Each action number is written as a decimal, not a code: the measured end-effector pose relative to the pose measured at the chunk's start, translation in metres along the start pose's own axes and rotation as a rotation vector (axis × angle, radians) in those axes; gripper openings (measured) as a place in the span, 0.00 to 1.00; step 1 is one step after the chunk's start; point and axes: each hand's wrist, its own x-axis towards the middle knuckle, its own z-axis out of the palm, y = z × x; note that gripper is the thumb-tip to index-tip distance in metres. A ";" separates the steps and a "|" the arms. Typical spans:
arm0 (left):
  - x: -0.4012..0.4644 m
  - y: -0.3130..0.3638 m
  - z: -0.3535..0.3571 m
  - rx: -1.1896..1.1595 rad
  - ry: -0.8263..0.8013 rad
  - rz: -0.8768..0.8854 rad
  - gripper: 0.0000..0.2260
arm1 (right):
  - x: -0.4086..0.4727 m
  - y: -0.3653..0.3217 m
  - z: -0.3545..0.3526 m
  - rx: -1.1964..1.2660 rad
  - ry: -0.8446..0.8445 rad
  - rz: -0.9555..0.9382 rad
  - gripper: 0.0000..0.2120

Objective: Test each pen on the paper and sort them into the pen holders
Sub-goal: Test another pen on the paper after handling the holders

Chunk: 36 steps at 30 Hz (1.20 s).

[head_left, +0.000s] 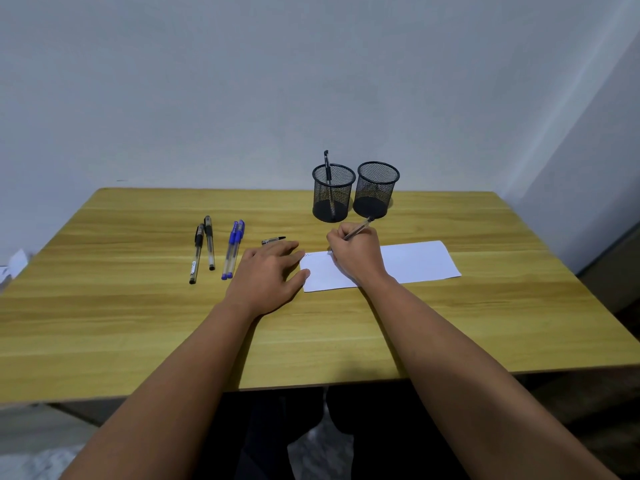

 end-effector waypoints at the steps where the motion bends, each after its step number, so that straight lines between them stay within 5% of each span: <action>1: 0.000 0.000 0.000 0.001 0.000 0.001 0.27 | 0.000 0.000 0.000 -0.001 0.000 -0.001 0.21; 19: -0.001 0.000 0.000 -0.001 0.002 0.003 0.25 | -0.007 -0.010 -0.001 -0.120 0.042 -0.081 0.23; 28: -0.001 0.001 -0.001 -0.008 0.004 0.006 0.24 | 0.001 -0.012 -0.007 0.186 0.160 0.202 0.16; 36: -0.002 0.002 -0.007 -0.073 0.016 0.003 0.22 | 0.003 -0.031 -0.013 0.349 -0.043 0.362 0.13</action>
